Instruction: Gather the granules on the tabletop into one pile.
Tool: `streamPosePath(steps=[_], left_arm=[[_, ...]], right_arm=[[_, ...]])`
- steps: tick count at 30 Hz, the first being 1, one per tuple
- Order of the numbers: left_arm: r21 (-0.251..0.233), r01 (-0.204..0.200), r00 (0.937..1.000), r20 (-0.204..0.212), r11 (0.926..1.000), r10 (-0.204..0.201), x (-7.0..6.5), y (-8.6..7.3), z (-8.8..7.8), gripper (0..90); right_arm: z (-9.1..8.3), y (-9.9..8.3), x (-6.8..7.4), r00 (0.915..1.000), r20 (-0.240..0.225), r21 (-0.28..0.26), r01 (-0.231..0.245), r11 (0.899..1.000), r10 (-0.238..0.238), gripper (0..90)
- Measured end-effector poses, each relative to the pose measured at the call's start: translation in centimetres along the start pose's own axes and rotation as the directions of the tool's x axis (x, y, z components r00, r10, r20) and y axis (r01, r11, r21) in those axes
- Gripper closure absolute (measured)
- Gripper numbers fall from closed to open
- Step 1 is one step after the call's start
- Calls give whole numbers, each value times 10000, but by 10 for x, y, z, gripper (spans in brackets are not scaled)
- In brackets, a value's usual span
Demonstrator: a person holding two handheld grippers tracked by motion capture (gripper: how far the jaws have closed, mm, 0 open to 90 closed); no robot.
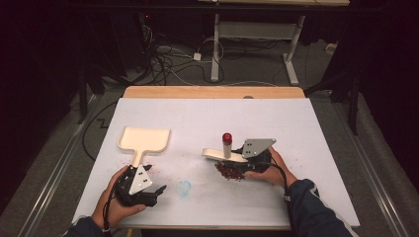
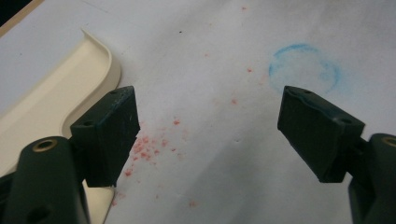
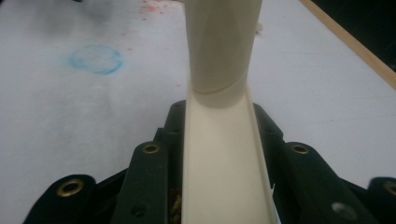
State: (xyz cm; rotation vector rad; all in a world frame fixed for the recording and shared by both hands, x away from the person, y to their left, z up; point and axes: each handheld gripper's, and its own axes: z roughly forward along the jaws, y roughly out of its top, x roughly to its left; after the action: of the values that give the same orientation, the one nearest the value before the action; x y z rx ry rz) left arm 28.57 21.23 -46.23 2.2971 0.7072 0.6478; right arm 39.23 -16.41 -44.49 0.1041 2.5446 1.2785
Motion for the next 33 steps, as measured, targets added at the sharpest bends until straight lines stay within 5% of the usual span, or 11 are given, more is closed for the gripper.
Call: streamPosePath(steps=[4, 12, 23, 33], left_arm=[[-2, 3, 10000, 11, 10000, -3, -1, 0, 0, 199], [-24, -37, 10000, -31, 10000, 36, 0, 0, -1, 199], [-153, -7, 9999, -116, 9999, 6, 0, 0, -4, 199], [-181, -59, 9998, -177, 9998, 56, 0, 0, -5, 199]], right_arm=[[-9, -4, 2, 9999, -89, 47, 131, 9999, -130, 668], [-26, -7, 0, 9972, 727, -262, -161, 9995, 180, 671], [-62, 2, 0, 9708, 2085, -779, -1048, 9914, 1190, 670], [-95, 10, 20, 9573, 1893, -950, -2036, 9744, 2185, 670]])
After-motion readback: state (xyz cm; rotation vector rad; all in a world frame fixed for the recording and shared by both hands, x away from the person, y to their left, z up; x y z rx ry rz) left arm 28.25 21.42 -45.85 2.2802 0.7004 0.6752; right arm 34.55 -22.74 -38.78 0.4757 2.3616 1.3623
